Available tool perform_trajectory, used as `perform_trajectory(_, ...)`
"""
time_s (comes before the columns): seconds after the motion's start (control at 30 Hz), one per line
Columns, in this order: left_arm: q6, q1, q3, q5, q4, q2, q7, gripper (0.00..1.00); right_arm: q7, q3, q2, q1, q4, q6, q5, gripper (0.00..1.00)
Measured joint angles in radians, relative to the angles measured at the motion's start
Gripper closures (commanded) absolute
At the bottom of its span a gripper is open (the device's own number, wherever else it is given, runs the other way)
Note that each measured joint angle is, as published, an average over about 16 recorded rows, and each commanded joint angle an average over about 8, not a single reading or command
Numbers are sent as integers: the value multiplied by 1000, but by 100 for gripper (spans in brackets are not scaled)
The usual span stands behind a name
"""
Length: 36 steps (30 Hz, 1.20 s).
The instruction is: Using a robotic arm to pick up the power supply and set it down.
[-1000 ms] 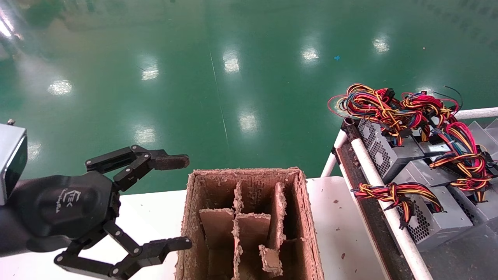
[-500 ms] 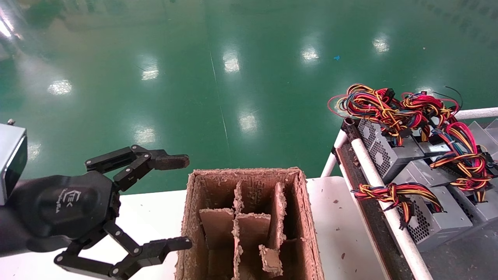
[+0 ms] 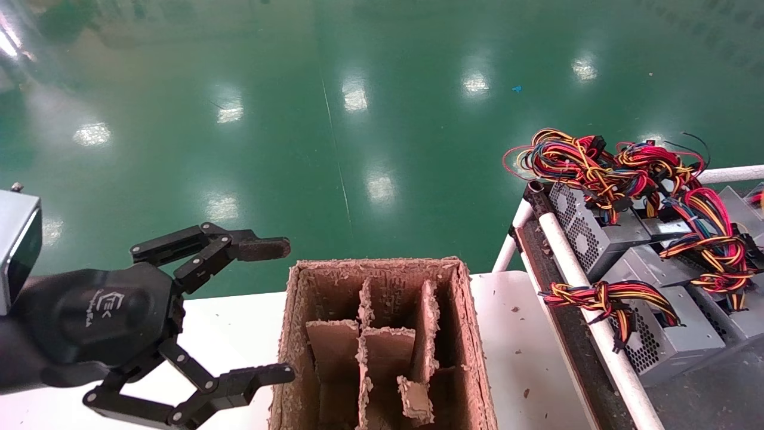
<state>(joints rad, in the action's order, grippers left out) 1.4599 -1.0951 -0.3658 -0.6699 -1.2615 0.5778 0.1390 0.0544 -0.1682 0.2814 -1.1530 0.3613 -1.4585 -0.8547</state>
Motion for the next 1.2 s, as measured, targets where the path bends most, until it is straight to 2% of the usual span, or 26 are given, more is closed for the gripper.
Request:
perform_trajectory(0.73, 0, 0, 0, 0, 0, 0, 0, 0, -45, 25, 30, -36, -19, -70, 50, 0)
perform_trajectory(1.2, 0, 0, 0, 0, 0, 0, 0, 0, -25, 8, 85, -19, 144, -76, 75, 0)
